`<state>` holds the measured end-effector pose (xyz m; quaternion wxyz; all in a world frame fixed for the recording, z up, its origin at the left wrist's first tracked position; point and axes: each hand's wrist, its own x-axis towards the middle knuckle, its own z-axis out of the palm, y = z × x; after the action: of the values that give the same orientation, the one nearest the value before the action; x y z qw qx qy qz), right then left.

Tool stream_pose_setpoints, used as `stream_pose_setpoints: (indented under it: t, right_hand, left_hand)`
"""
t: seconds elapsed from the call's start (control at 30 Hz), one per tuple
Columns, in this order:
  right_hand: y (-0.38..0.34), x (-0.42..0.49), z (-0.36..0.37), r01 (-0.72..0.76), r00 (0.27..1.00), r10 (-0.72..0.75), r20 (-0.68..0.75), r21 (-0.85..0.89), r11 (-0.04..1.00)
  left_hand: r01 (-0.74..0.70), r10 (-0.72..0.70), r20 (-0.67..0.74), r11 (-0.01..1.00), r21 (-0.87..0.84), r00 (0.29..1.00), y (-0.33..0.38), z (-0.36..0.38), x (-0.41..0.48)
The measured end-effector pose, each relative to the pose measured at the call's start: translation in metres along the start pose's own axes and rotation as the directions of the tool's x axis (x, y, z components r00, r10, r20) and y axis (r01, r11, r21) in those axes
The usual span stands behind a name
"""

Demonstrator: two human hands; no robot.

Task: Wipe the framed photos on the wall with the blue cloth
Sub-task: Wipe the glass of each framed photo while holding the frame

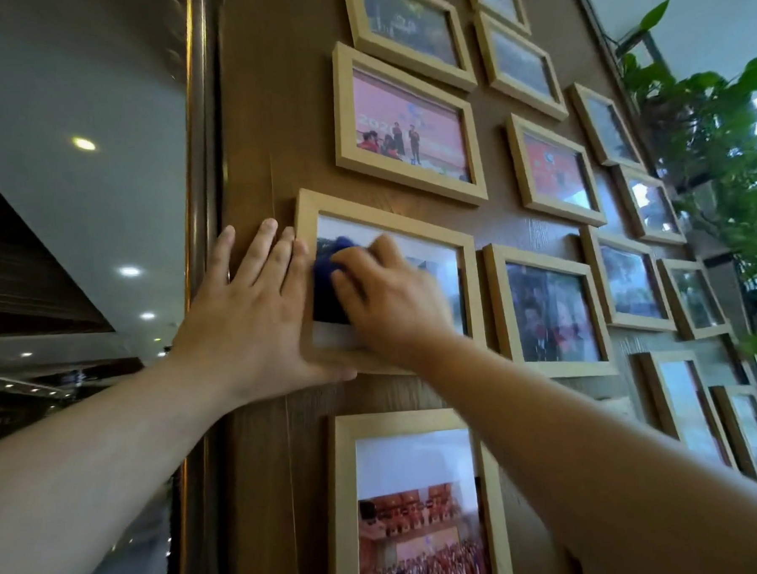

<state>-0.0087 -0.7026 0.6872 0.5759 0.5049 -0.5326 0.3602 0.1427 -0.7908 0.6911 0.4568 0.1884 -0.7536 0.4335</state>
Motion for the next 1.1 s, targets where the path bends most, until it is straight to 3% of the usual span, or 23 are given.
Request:
stream_pose_setpoints:
  t: [0.07, 0.17, 0.33, 0.43, 0.5, 0.63, 0.77, 0.93, 1.1]
  right_hand:
    - [-0.011, -0.001, 0.002, 0.072, 0.997, -0.072, -0.042, 0.014, 0.997]
    - [0.019, -0.013, -0.003, 0.124, 0.992, -0.123, 0.022, -0.028, 0.992]
    - [0.077, -0.038, -0.018, -0.083, 0.994, 0.095, 0.046, -0.203, 0.976]
    - [0.070, -0.038, -0.018, -0.126, 0.987, 0.142, 0.072, -0.191, 0.974]
    - [0.048, -0.035, -0.017, -0.047, 0.991, 0.059, 0.120, -0.103, 0.994]
    - [0.012, -0.027, -0.015, 0.258, 0.948, -0.250, 0.196, -0.014, 0.966]
    - [0.021, -0.028, -0.023, 0.352, 0.904, -0.323, 0.281, -0.056, 0.934]
    - [0.054, -0.043, -0.039, 0.291, 0.902, -0.200, 0.383, -0.197, 0.936]
    - [0.076, -0.060, -0.050, 0.159, 0.917, -0.035, 0.398, -0.283, 0.946]
  left_hand:
    - [-0.006, 0.006, -0.006, 1.000, -0.007, 1.000, 0.000, 0.000, 0.000]
    - [0.004, -0.004, 0.007, 1.000, 0.005, 1.000, 0.001, -0.001, 0.000]
    - [0.026, -0.027, 0.042, 0.999, 0.024, 0.999, 0.001, -0.001, 0.000]
    - [0.031, -0.032, 0.037, 0.999, 0.027, 0.999, 0.001, -0.001, 0.001]
    - [0.022, -0.023, 0.033, 0.999, 0.023, 0.999, 0.001, -0.001, 0.000]
    - [0.012, -0.012, -0.006, 1.000, -0.025, 1.000, 0.001, 0.000, -0.001]
    - [0.010, -0.010, -0.019, 0.999, -0.044, 1.000, 0.001, 0.001, -0.001]
    - [0.014, -0.014, -0.005, 1.000, -0.008, 1.000, -0.001, 0.004, -0.001]
    - [0.006, -0.006, 0.006, 1.000, -0.001, 1.000, -0.001, 0.003, -0.002]
